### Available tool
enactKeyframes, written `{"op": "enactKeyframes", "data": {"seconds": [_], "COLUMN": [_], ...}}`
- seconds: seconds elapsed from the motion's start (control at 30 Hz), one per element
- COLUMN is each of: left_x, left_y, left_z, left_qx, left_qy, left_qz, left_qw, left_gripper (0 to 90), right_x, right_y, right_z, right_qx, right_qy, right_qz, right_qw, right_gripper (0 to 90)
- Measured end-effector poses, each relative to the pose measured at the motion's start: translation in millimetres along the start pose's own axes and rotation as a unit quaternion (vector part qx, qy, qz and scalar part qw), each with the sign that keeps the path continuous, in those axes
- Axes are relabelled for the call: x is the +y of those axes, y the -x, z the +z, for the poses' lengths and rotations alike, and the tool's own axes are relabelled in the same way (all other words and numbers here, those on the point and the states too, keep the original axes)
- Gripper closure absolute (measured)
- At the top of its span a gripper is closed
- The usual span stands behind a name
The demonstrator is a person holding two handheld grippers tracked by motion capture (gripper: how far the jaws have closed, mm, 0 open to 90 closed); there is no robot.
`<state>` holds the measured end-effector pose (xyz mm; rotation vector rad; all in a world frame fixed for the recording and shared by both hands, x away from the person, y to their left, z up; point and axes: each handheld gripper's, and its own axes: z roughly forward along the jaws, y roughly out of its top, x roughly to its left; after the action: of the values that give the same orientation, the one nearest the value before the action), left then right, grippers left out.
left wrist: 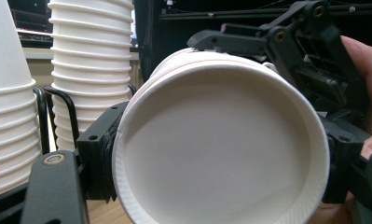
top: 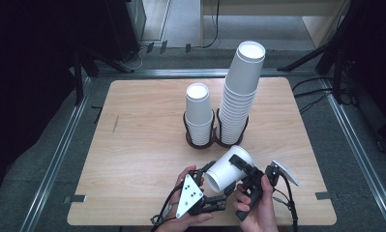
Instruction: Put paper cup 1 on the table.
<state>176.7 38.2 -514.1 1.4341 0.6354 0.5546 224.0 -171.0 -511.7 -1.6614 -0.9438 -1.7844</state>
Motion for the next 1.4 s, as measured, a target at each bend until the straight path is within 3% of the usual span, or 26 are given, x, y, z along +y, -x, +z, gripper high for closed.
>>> {"op": "enactKeyframes", "data": {"seconds": [0.27,0.37,0.47,0.57,0.67,0.83,0.97,1.07,1.13,1.2,1.23,1.4], "left_x": [-0.6,0.8,4.0,7.6,10.8,12.3,12.9,13.3,13.4,13.6,13.6,13.1], "left_y": [-2.1,-0.5,0.7,-1.5,-6.0,-13.0,-18.1,-22.0,-24.4,-26.9,-27.8,-31.2], "left_z": [-0.3,-1.6,-3.5,-3.7,-4.2,-5.4,-6.5,-7.5,-8.1,-8.7,-8.8,-9.6], "left_qx": [0.000,0.007,0.020,0.014,-0.008,-0.006,-0.001,0.003,0.006,0.009,0.011,0.014], "left_qy": [-0.014,-0.038,-0.070,-0.096,-0.118,-0.132,-0.134,-0.137,-0.138,-0.139,-0.138,-0.142], "left_qz": [-0.008,-0.005,0.013,0.010,-0.017,-0.032,-0.036,-0.036,-0.036,-0.037,-0.039,-0.039], "left_qw": [0.9999,0.9992,0.9973,0.9953,0.9928,0.9907,0.9903,0.9899,0.9898,0.9896,0.9896,0.9890], "left_gripper": [20.0,19.8,19.0,9.9,2.5,0.9,0.9,0.9,0.9,0.9,0.9,0.9], "right_x": [-2.9,-3.7,-4.1,-1.9,2.8,12.4,18.0,21.2,23.1,25.4,26.3,28.9], "right_y": [-0.8,0.1,-0.3,-3.6,-6.7,-9.2,-8.8,-7.9,-8.1,-8.4,-8.5,-12.6], "right_z": [-0.1,0.5,-0.4,-3.5,-8.2,-15.1,-17.9,-18.8,-19.7,-20.9,-21.3,-23.2], "right_qx": [0.000,-0.006,-0.011,-0.012,-0.022,-0.044,-0.070,-0.094,-0.107,-0.112,-0.116,-0.130], "right_qy": [0.012,0.015,0.021,0.039,0.060,0.091,0.109,0.123,0.128,0.133,0.138,0.148], "right_qz": [-0.005,-0.014,-0.019,-0.038,-0.064,-0.111,-0.155,-0.200,-0.216,-0.230,-0.244,-0.291], "right_qw": [0.9999,0.9998,0.9995,0.9984,0.9959,0.9887,0.9794,0.9675,0.9619,0.9575,0.9528,0.9360], "right_gripper": [9.8,10.6,11.1,11.2,11.3,11.4,11.6,11.6,11.6,11.6,11.6,11.6]}}
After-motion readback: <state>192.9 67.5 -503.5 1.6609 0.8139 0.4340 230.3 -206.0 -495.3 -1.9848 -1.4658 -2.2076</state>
